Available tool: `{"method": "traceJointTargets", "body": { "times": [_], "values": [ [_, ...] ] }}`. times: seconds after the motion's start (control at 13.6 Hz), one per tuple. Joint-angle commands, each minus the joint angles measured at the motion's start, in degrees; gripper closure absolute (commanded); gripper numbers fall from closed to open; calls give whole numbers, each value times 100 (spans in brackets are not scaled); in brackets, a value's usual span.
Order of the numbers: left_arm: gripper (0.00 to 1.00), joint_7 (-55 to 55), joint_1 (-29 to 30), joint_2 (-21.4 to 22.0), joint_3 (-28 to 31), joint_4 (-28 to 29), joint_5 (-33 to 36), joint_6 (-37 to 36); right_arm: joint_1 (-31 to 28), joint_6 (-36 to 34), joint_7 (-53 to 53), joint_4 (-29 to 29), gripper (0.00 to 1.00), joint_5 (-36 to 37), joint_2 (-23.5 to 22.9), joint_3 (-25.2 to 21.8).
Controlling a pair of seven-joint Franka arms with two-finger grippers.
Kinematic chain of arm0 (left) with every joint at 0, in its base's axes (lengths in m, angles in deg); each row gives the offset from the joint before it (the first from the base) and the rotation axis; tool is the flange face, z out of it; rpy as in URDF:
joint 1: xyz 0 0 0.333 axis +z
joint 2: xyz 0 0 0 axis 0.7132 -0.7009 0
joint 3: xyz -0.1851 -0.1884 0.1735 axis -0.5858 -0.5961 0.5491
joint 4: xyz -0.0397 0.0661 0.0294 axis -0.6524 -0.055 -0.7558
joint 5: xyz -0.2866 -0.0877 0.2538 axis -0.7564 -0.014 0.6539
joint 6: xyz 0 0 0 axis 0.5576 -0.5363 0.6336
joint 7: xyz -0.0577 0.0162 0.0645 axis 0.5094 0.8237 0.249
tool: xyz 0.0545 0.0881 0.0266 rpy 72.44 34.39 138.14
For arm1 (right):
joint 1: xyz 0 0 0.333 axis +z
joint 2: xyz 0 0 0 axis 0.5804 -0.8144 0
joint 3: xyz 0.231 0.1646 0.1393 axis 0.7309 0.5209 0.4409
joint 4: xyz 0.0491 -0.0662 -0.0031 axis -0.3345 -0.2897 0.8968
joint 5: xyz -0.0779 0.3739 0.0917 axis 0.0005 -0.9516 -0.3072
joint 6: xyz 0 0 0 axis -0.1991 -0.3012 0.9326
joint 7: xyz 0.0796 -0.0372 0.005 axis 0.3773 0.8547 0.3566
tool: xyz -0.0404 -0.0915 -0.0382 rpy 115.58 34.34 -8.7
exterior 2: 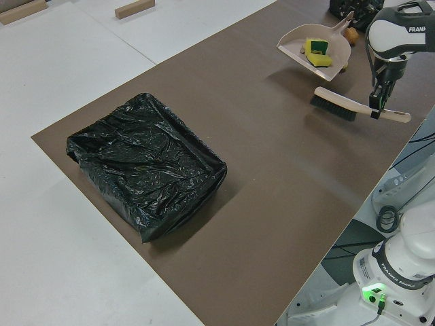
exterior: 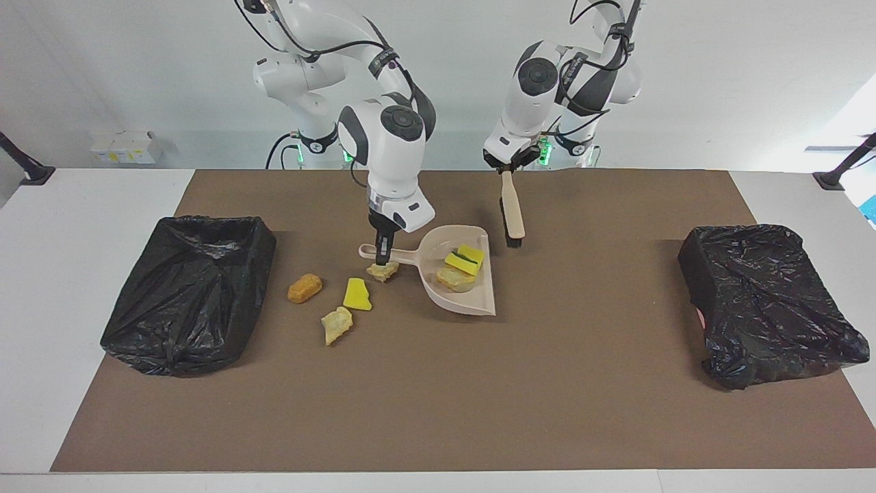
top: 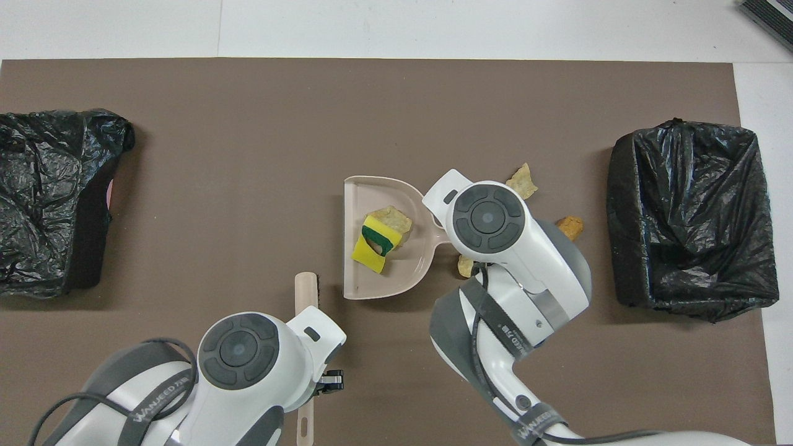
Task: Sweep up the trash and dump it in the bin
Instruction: 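Lift the loaded dustpan with the right gripper while the left gripper withdraws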
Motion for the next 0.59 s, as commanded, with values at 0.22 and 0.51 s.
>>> {"method": "traceJointTargets", "body": {
  "times": [0.22, 0.51],
  "values": [
    [100, -1335, -1057, 393, 10, 657, 115, 691, -999, -767, 924, 786, 100, -199, 60, 42],
    [100, -1453, -1366, 375, 2, 745, 97, 910, -1755, -918, 1689, 831, 100, -401, 227, 15]
  ]
}}
